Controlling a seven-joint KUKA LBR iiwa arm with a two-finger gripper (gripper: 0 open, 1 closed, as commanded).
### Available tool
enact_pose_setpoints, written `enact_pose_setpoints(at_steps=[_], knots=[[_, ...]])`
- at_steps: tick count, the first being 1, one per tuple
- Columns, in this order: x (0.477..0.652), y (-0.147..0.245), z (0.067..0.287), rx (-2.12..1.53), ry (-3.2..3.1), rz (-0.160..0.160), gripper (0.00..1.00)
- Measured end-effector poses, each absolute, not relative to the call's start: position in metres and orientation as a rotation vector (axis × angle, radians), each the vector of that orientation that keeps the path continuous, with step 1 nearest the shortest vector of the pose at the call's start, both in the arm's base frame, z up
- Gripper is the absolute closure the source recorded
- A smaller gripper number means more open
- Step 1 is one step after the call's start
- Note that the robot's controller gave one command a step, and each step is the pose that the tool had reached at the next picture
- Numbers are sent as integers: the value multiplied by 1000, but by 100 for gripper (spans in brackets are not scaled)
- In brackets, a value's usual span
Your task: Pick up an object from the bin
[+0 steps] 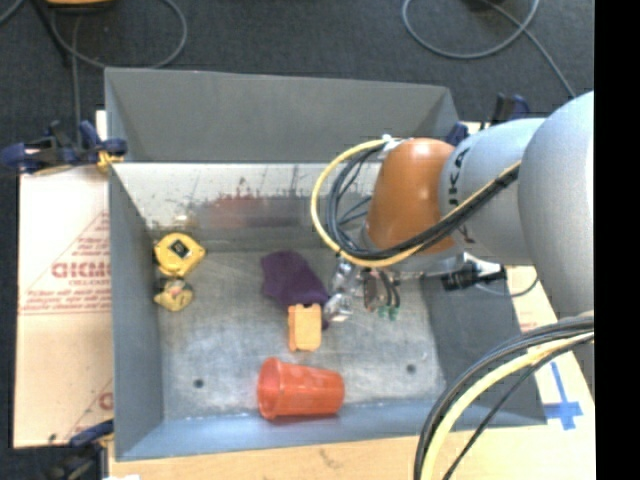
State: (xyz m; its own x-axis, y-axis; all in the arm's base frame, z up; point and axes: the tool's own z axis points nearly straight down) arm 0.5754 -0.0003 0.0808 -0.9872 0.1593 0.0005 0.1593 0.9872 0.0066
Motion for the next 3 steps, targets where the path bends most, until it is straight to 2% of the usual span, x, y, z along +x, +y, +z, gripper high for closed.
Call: enact_pose_setpoints(at_steps=[1,3], knots=[[575,0,84,250,3132,9,100],[573,-2,106,250,3128,2,100]])
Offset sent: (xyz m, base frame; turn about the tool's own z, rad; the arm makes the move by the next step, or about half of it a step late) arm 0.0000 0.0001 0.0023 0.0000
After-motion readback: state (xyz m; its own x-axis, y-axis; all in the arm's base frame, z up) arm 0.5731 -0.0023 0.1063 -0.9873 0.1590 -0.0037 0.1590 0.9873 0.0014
